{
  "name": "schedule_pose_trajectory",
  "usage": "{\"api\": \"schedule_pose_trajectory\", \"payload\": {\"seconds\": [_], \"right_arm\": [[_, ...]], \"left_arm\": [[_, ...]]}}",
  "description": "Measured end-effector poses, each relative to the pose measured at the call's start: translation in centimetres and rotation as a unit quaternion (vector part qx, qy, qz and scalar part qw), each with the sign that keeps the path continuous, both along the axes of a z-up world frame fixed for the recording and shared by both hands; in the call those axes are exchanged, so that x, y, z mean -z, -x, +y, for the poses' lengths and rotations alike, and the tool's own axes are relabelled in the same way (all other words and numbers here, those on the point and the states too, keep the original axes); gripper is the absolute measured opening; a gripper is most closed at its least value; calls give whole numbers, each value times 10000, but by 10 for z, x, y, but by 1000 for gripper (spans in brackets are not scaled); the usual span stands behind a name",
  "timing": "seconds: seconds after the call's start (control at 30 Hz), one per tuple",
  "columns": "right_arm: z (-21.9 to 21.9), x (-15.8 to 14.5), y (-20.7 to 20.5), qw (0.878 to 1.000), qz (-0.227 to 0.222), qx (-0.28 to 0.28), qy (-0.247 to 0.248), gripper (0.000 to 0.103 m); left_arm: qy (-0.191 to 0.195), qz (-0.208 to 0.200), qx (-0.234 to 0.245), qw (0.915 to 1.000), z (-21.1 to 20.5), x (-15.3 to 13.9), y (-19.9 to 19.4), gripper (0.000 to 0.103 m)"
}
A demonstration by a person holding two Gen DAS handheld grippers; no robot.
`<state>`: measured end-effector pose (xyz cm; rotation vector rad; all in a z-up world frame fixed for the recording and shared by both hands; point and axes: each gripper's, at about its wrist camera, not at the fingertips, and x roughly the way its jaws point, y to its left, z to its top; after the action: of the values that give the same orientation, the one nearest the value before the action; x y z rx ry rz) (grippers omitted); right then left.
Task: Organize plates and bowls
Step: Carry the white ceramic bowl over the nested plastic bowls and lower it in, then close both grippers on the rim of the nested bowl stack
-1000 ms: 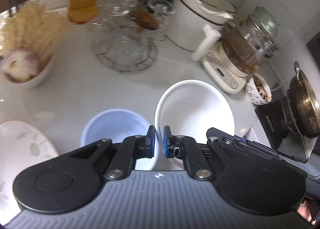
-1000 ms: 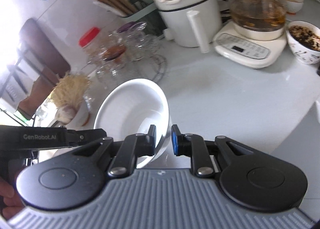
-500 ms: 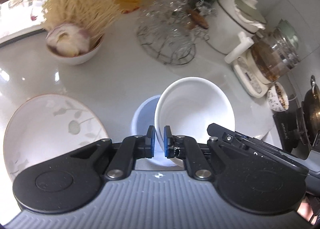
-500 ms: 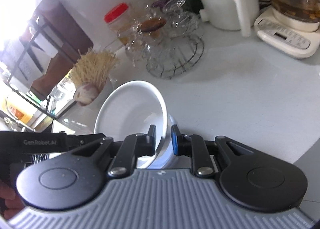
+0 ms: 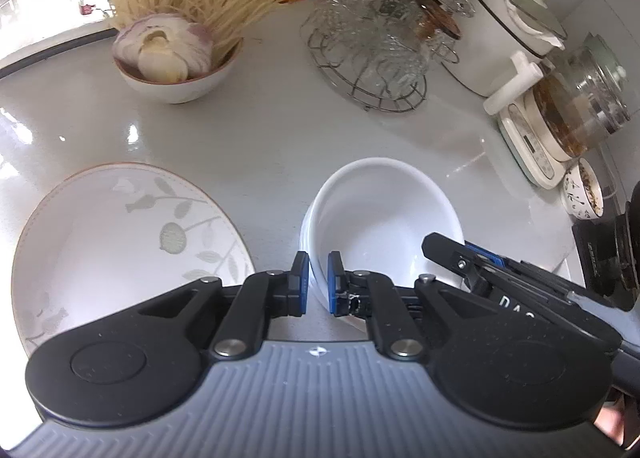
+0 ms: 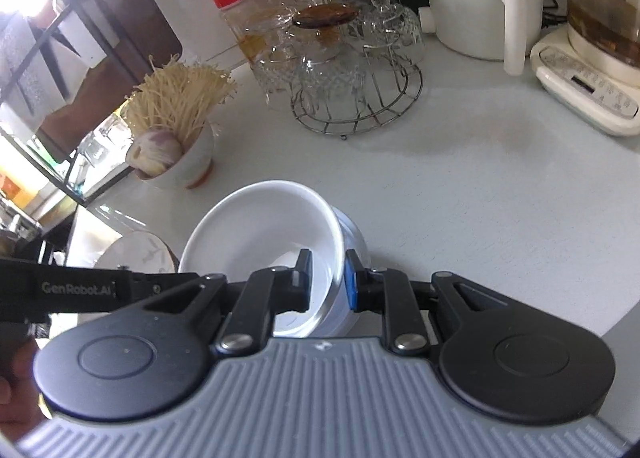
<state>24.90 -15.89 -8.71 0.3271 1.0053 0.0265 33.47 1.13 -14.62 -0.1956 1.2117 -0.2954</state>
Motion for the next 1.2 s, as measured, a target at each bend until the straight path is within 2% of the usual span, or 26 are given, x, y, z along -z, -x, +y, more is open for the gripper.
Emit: {"api": "schedule_pose_trajectory", "payload": {"seconds": [0.07,0.13,0.2,0.37,0.43,0.73,0.83,0.9,0.97,1.0,1.03,1.2], "right_arm": [[-1,1,0,10000,11,74,-64,21],[-1,0,0,9999,-16,142,-59,26],[-1,-2,-2,9998,-58,195,-14,36],[-7,-3,-11,9994,29,316,-127,37],[-11,1,-17,9994,148,253,-205,41],[-25,22,-28,9960,638,338,-530,41],[-25,25,-28,9954,703,271,-589,41],[-24,27,-27,9946,784,248,-636,41],[-24,32,-28,9931,867,177,-765,42],[-25,34,-28,9920,925,161,-840,51],[-25,36,-28,9906,985,178,-929,56],[-19,45,-34,9875,1134,-21,-1094,57]], "left_arm": [[-26,-1,-26,10000,2,1,-1,10],[-34,-13,-70,10000,5,0,-1,10],[-48,16,-71,10000,8,-3,0,10],[-44,20,-179,9998,19,-14,1,10],[-26,28,-247,9997,22,-15,0,10],[128,-102,-349,9993,23,-19,-3,11],[168,-83,-433,9989,25,-17,-4,17],[207,-55,-455,9987,25,-17,-5,26],[242,-50,-470,9986,25,-16,-6,30],[224,-35,-466,9987,24,-15,-6,31],[206,-28,-467,9987,24,-15,-6,32],[156,-37,-456,9988,21,-12,-6,34]]}}
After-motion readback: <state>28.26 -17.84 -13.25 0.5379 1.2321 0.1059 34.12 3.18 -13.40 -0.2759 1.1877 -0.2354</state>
